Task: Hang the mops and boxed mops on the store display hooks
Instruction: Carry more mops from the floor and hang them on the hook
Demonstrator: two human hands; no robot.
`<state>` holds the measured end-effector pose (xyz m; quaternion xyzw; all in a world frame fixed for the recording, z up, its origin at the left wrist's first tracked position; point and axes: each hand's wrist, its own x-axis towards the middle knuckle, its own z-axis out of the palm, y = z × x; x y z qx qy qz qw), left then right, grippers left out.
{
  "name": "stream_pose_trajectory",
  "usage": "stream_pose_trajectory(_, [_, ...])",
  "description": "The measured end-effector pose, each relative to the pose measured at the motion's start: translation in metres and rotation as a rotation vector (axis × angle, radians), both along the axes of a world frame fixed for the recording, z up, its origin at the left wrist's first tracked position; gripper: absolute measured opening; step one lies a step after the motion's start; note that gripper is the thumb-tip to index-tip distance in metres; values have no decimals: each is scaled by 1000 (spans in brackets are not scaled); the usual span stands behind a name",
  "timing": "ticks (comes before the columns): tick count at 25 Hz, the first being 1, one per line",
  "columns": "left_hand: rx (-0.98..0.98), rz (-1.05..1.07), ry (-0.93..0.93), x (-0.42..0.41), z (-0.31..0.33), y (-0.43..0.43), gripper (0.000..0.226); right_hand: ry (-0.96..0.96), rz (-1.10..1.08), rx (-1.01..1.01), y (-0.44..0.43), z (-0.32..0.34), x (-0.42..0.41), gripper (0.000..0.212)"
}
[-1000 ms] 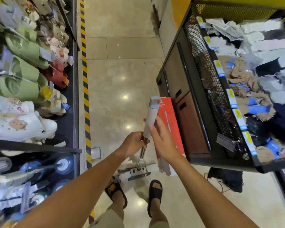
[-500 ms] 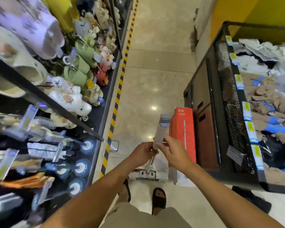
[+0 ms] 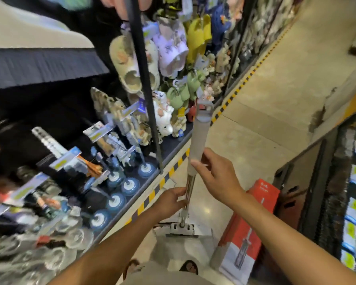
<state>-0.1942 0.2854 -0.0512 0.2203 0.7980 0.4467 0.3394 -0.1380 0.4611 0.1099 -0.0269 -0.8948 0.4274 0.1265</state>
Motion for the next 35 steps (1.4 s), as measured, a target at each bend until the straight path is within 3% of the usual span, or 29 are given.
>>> stream_pose_trajectory(2, [68,112,-10,8,2,-25,24,69,59,-2,-24,33,-5,39])
stream_pose_trajectory(6, [109,317,29,19,23,-66,51,152,147,-36,-74,83,-14,27])
stream_pose_trajectory(7, [100,342,52,22,33,-78,46,159,172,-61,-87,90,-15,27])
stream_pose_trajectory(10, [73,405,112,36,57,-121,4,140,275,-226,-132,105,-10,24])
stream_pose_trajectory(12, [88,433,158,46,71,-158,15,124,329,-345,-175,115,-3,17])
stream_pose_trajectory(15, [122,471,209,69,101,-217,10,125,416,-460,-241,141,10,16])
stream_pose_trajectory(24, [255,653,393,169,227,-395,15,170,796,-566,-418,179,84,29])
stream_pose_trajectory(28, [295,767,451,214,275,-437,23,199,908,-649,-468,222,114,22])
stream_pose_trajectory(31, [304,875,554,247,298,-458,9,186,1000,-746,-494,269,131,26])
stream_pose_trajectory(35, [312,1037,637,291,316,-473,15,173,1160,-845,-523,333,156,20])
